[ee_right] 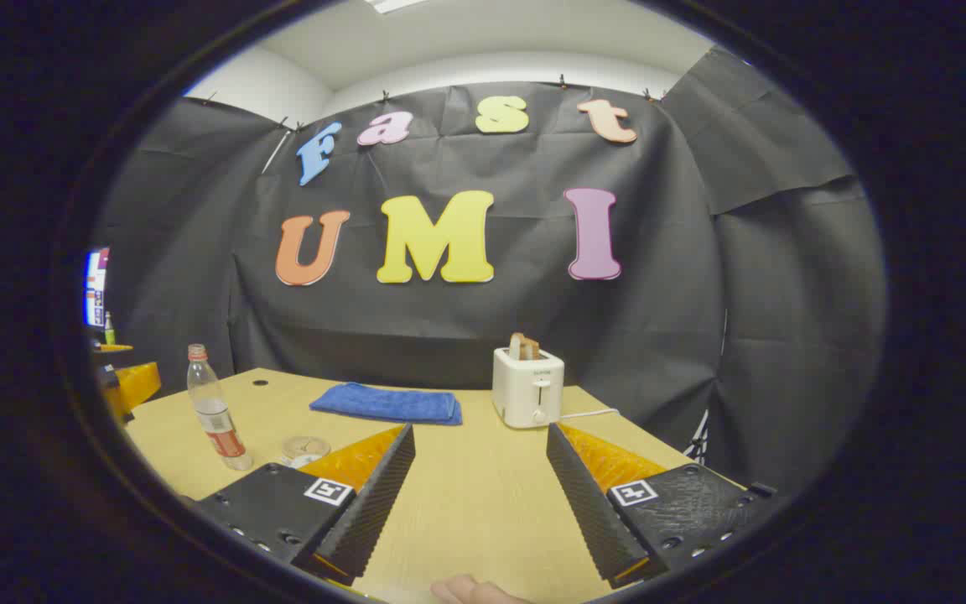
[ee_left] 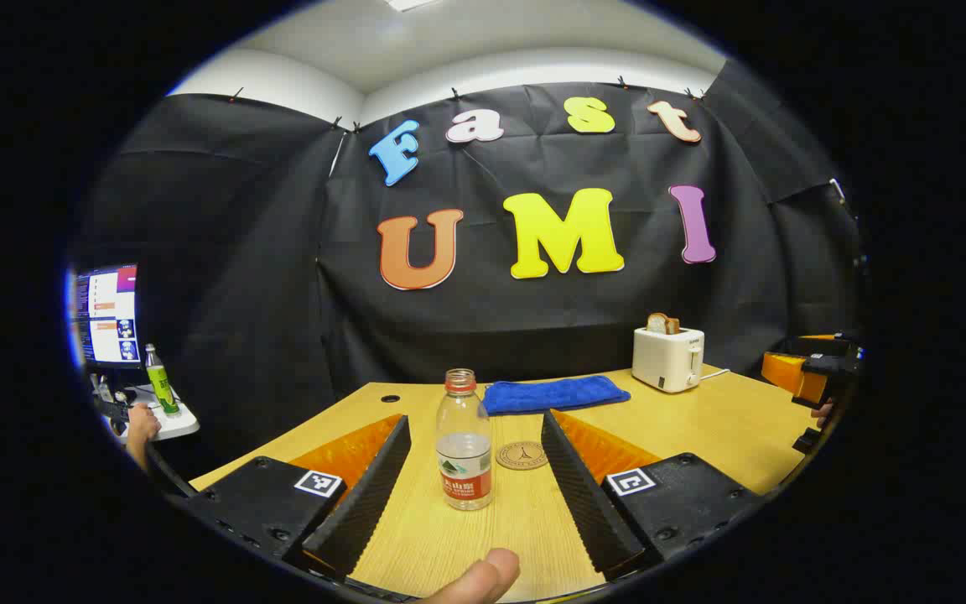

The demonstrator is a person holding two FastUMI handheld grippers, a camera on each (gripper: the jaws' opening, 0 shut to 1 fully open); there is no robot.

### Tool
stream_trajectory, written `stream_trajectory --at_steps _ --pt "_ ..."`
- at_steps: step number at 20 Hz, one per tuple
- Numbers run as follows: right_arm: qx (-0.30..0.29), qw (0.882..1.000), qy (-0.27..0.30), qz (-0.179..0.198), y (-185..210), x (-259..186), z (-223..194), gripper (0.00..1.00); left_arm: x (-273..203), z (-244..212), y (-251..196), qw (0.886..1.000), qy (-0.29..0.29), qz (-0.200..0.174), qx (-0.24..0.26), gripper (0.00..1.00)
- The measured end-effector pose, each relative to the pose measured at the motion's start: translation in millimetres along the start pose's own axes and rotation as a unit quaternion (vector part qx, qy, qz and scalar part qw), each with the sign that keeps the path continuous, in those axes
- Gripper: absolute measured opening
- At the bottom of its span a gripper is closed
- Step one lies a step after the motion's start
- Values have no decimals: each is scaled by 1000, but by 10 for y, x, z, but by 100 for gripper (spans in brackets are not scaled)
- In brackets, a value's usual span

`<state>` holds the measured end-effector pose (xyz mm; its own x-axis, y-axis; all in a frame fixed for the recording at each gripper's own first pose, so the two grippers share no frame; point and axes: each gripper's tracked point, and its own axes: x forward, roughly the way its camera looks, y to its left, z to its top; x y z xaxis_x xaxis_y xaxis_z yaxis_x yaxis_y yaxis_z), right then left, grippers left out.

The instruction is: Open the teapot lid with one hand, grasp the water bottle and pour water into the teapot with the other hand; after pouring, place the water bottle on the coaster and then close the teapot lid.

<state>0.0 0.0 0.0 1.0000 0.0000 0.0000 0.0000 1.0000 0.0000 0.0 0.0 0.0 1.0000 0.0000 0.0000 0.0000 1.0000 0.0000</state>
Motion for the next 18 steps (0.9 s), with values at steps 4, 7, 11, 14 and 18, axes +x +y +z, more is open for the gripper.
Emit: stream_trajectory --at_steps 4,7,11,14,18 --pt "-11 1000 1 -5 -5 33 -12 95 19 -45 92 1000 7 9 -2 98" --pt "-18 1000 -1 -3 -31 15 -5 98 31 -105 118 1000 17 13 -3 98" --pt "-26 1000 -4 1 -2 27 -14 95 73 -179 205 999 30 20 -11 99" --pt "-30 999 -5 13 111 83 -52 95 81 -166 221 999 24 16 -14 98" --pt "-28 999 -4 36 410 239 -234 96 126 -200 239 1000 26 9 -12 99"
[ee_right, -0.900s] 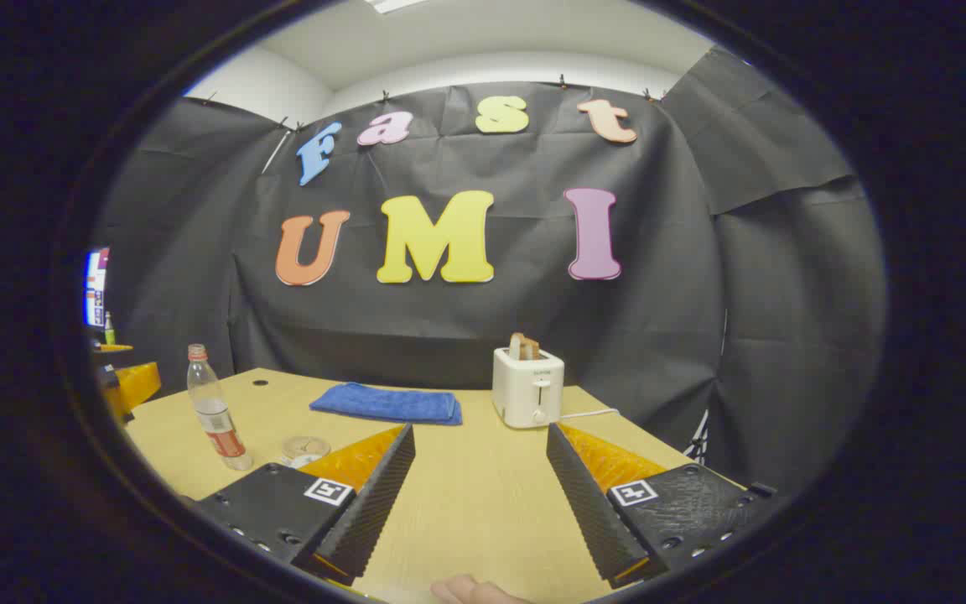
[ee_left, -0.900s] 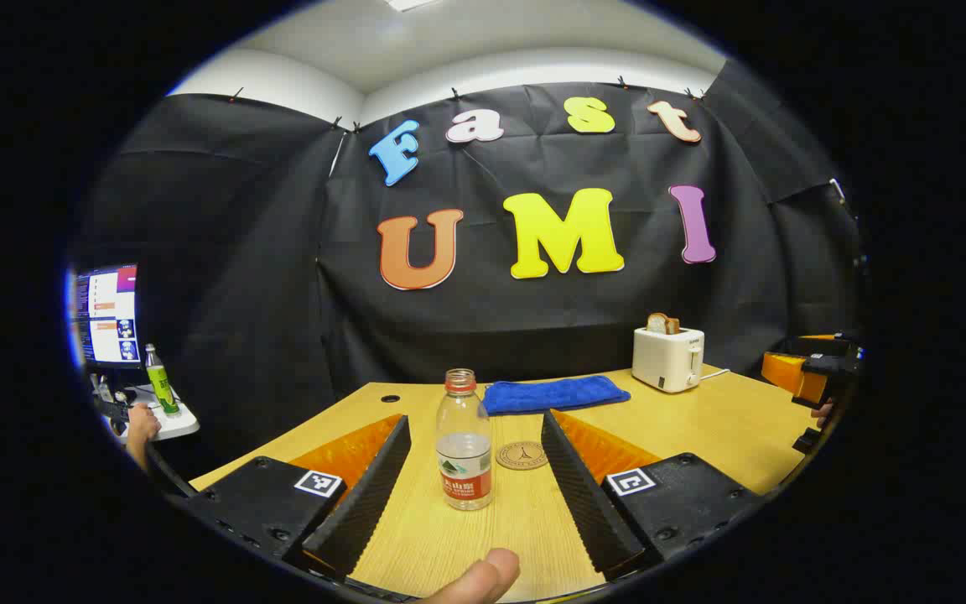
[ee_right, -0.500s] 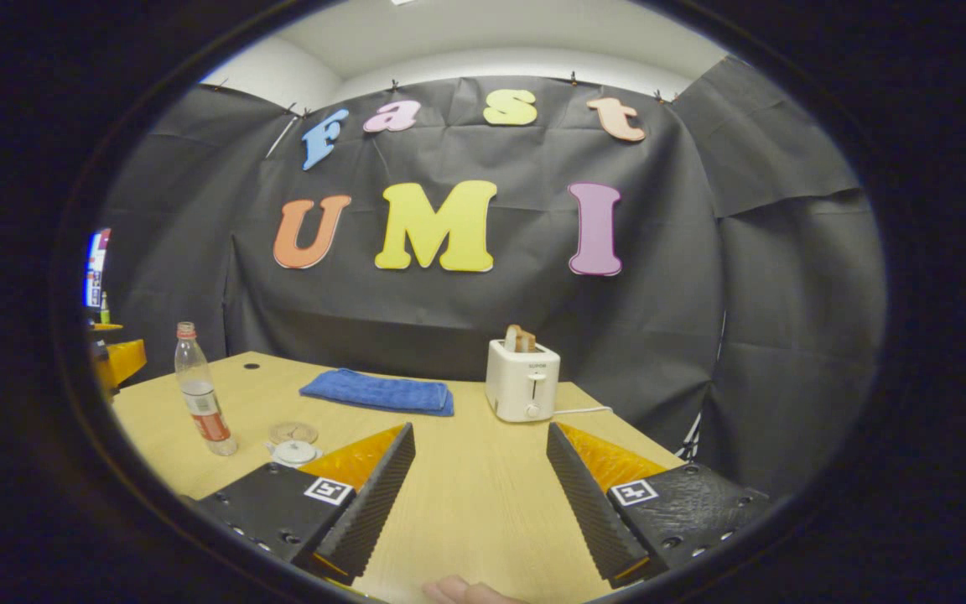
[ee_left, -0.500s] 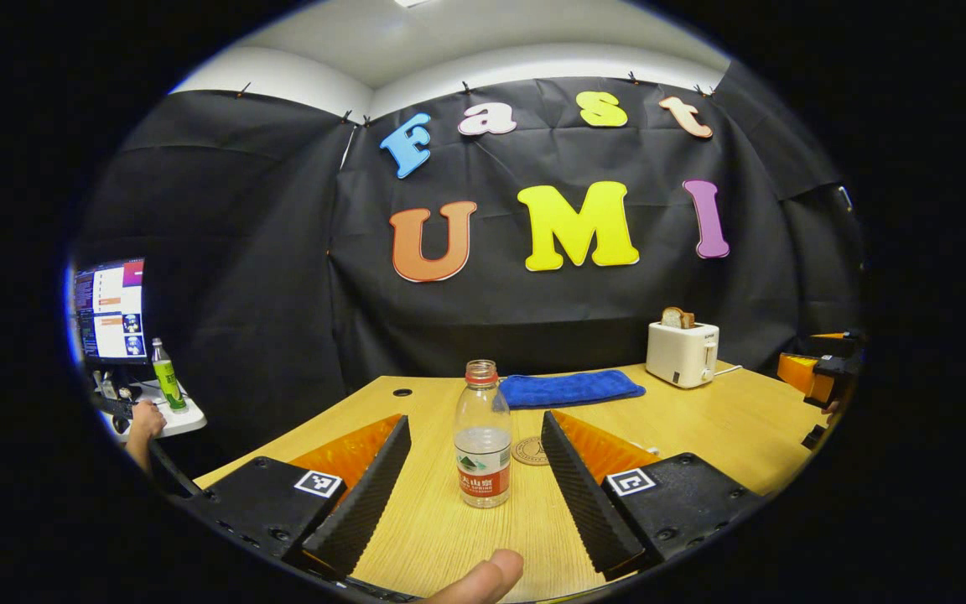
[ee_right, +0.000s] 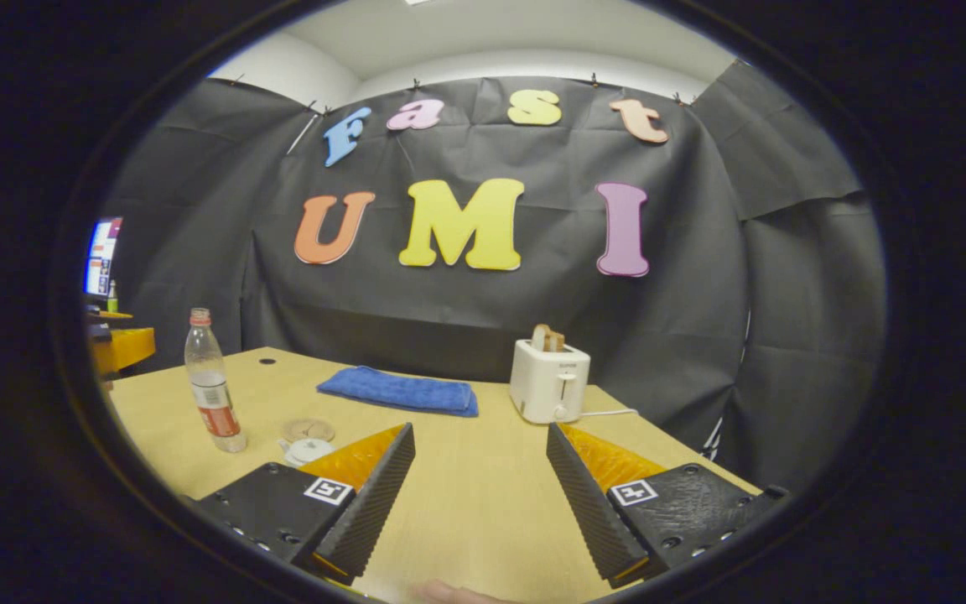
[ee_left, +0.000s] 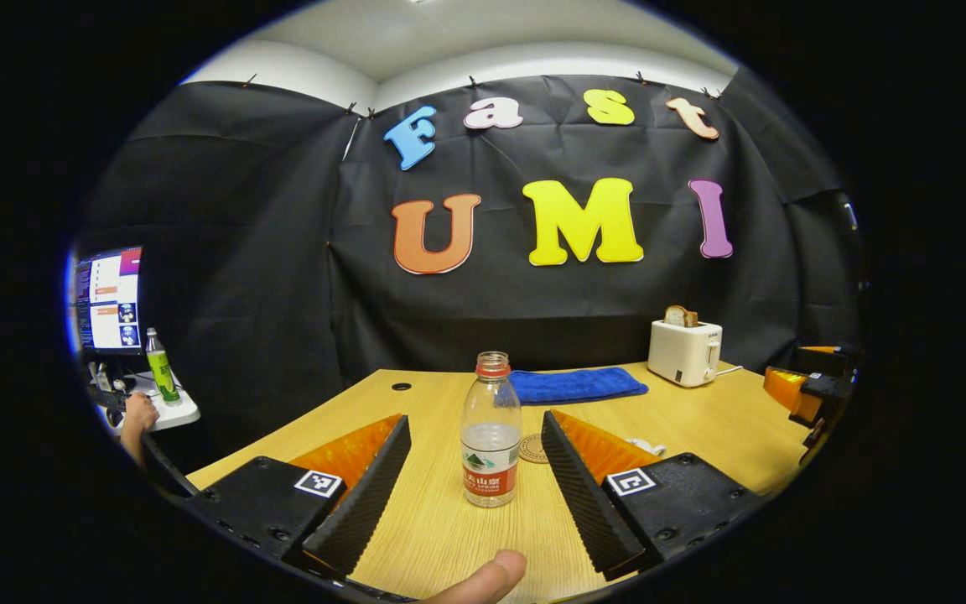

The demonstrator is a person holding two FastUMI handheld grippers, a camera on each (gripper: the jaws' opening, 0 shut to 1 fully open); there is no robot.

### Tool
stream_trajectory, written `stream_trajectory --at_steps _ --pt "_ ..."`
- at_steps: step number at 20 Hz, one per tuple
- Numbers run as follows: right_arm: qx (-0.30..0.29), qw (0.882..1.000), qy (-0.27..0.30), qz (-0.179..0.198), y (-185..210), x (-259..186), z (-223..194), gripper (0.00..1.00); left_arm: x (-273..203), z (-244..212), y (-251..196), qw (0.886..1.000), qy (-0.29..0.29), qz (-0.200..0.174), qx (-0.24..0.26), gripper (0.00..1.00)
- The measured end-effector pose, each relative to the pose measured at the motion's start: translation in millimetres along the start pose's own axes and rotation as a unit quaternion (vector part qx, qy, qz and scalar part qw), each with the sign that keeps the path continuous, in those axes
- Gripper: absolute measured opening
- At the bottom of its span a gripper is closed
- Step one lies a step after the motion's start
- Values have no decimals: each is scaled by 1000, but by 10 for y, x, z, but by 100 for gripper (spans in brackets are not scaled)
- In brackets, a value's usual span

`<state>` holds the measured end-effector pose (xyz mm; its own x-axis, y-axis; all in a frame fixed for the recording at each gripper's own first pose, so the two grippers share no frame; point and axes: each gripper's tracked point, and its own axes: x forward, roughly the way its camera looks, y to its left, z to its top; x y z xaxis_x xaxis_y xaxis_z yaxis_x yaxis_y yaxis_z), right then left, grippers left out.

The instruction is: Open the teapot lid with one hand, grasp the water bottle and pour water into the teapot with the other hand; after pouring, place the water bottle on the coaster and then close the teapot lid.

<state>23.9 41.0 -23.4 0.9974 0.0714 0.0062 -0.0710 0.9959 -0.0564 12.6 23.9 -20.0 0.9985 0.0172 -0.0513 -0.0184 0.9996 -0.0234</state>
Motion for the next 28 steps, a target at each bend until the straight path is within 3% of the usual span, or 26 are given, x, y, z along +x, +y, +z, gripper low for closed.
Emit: stream_trajectory --at_steps 10,17,18,19,21,24,26,28 --pt "-35 997 15 66 1187 507 -265 96 82 -42 371 999 4 33 7 98" --pt "-27 997 44 61 1607 806 -523 97 105 -72 587 999 10 51 -11 98" --pt "-25 997 47 62 1634 827 -558 89 109 -88 615 998 12 53 -15 99" --pt "-18 997 48 64 1657 836 -554 92 119 -102 624 998 14 53 -19 99" --pt "-14 996 50 69 1716 860 -561 75 128 -121 643 998 19 53 -23 99" --pt "-13 996 59 63 1720 896 -601 61 138 -161 665 998 26 57 -25 99" --pt "-4 996 63 71 1753 912 -622 45 154 -155 651 998 24 55 -25 99" --pt "1 996 62 70 1749 918 -637 37 159 -172 621 998 26 49 -25 99"
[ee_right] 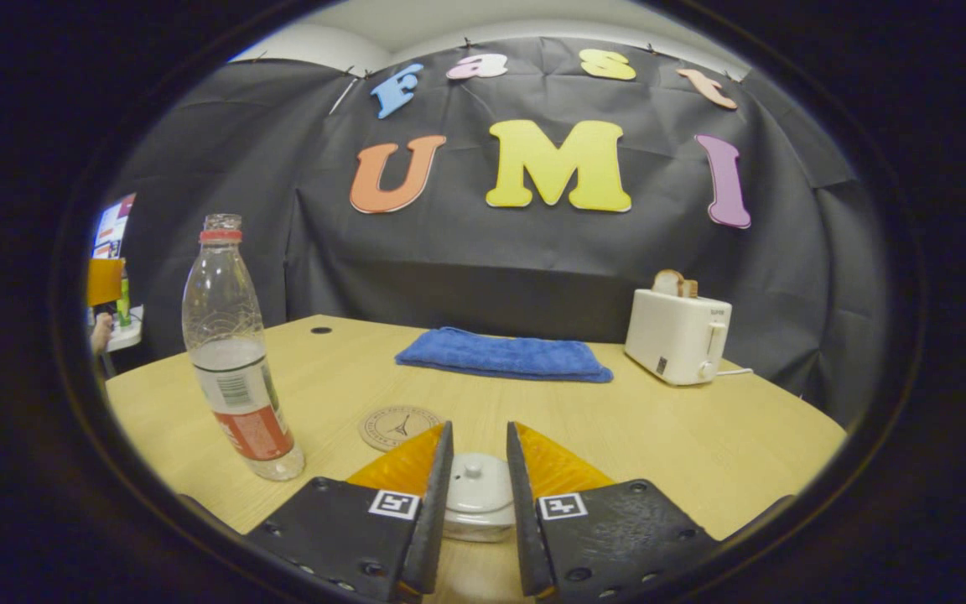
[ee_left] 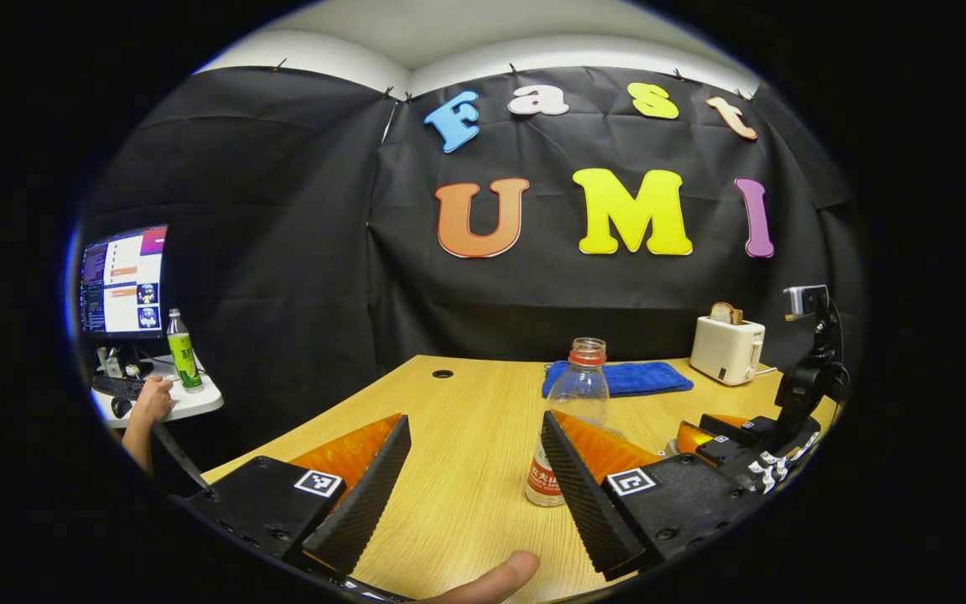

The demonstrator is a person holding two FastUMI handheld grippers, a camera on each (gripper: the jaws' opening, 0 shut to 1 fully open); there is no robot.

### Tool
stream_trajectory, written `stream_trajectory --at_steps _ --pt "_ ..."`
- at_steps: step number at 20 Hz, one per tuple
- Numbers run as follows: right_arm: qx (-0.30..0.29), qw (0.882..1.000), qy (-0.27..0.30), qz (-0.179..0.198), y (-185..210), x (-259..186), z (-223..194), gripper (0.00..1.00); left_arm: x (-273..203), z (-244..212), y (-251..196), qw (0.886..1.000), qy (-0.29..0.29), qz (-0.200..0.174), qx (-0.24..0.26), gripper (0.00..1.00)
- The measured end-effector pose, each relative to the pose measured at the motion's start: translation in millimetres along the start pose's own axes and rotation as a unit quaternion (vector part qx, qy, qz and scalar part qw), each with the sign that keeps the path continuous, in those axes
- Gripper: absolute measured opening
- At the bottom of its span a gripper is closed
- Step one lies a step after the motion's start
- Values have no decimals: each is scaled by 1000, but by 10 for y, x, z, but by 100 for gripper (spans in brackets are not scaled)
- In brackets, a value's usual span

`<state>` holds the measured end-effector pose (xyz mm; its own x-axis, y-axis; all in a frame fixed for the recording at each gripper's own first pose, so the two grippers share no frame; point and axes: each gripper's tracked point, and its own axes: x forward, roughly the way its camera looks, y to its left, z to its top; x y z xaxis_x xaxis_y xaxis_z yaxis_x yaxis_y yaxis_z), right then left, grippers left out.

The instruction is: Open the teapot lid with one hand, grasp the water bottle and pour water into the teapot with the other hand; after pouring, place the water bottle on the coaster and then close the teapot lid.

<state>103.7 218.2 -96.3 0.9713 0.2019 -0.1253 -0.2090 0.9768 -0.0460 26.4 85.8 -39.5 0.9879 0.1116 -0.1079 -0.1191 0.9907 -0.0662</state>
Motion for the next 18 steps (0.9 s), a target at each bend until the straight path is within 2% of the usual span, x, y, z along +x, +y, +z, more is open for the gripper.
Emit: stream_trajectory --at_steps 1,4,6,7,8,9,10,14,15,18 --pt "1 1000 -1 0 -1 1 1 33 -1 -18 -30 1000 3 -3 1 99" --pt "1 1000 2 8 44 9 -14 33 11 -36 -98 1000 2 -15 11 99" --pt "-4 1000 4 4 29 34 -24 12 42 -43 -107 1000 -3 -20 4 99" --pt "-3 1000 5 2 29 36 -24 6 63 -67 -145 1000 -2 -32 1 99" --pt "-3 1000 6 -6 32 -37 -39 12 77 -80 -206 999 -5 -44 -2 98" --pt "4 1000 4 -6 -6 -74 -34 6 94 -97 -219 999 -8 -49 -2 99" --pt "5 1000 6 -8 1 43 -39 5 127 -110 -206 998 -13 -53 -1 99" --pt "3 1000 -1 -2 6 50 33 4 198 -175 -258 997 -23 -67 -4 99" --pt "14 1000 0 2 1 59 33 0 242 -235 -248 998 -14 -65 -6 99" --pt "24 1000 -5 14 -2 12 99 0 256 -304 -275 997 -4 -71 -1 99"
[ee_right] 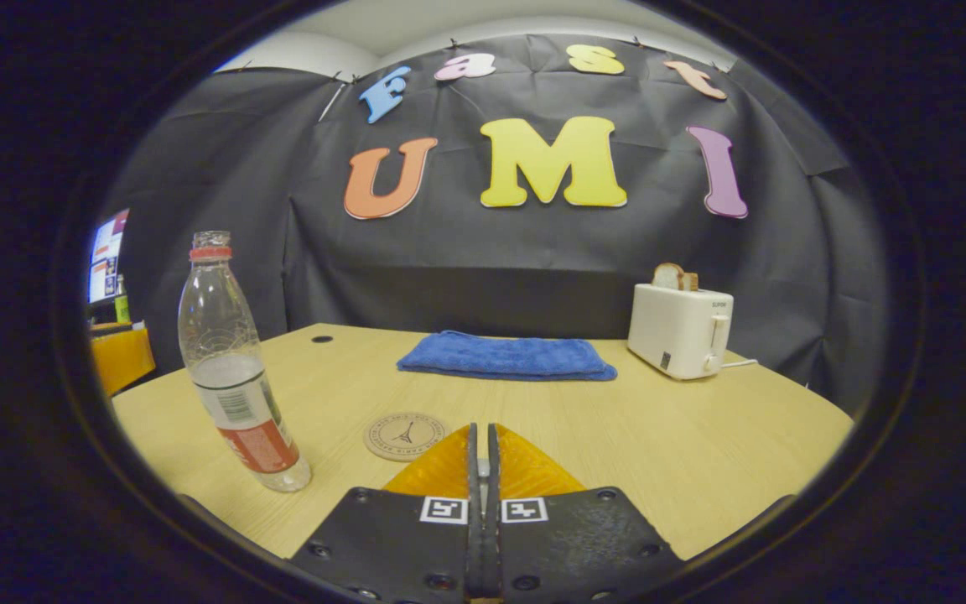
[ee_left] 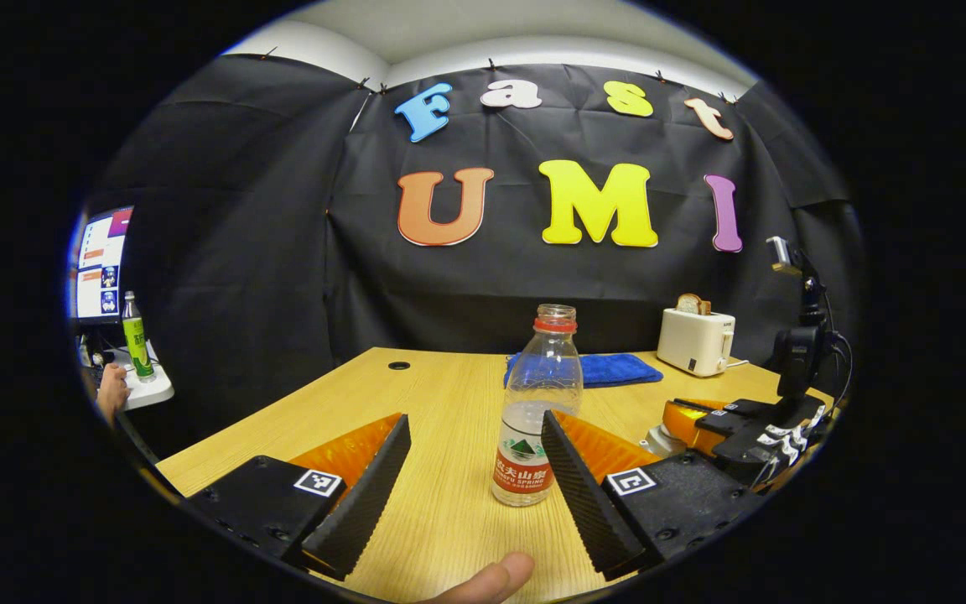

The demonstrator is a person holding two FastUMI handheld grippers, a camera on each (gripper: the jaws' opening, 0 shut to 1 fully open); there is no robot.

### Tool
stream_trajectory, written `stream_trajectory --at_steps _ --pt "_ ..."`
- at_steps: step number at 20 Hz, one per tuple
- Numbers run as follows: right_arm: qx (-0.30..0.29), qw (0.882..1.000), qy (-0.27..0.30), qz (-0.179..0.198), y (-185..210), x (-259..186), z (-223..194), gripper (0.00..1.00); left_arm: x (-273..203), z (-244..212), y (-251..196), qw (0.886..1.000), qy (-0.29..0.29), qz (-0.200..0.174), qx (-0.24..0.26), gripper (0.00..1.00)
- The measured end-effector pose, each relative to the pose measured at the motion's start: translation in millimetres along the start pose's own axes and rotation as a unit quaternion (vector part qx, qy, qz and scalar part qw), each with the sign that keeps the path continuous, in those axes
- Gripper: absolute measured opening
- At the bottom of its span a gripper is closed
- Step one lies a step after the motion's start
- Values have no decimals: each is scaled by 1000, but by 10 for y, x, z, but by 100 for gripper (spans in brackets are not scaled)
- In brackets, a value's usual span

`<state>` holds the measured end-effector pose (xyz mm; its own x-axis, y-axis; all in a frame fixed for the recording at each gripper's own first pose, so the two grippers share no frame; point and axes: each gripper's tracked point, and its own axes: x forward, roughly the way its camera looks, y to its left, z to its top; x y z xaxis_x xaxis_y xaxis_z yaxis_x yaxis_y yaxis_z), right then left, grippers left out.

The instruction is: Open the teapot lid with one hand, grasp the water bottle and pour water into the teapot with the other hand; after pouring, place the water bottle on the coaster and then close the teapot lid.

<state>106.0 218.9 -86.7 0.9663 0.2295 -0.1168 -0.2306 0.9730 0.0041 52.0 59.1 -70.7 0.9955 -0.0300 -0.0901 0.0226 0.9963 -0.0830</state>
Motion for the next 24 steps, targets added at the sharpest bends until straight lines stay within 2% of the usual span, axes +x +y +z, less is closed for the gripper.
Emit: stream_trajectory --at_steps 1,5,10,17,20,24 --pt "1 1000 -8 6 9 -31 53 0 1 -12 -18 1000 0 -6 2 99" --pt "-20 999 -44 -10 -191 -220 319 0 22 -78 -85 999 1 -34 8 99" --pt "-9 999 -48 -16 -506 -519 418 0 34 -141 -292 998 -9 -66 10 99" --pt "-16 996 -73 -55 -1244 -1044 611 0 178 -330 -552 996 -2 -85 13 99" --pt "-15 993 -83 -79 -1496 -1173 666 0 285 -314 -575 997 -13 -73 28 99" --pt "-23 993 -78 -88 -1679 -1245 624 0 503 -407 -537 998 6 -53 25 99"
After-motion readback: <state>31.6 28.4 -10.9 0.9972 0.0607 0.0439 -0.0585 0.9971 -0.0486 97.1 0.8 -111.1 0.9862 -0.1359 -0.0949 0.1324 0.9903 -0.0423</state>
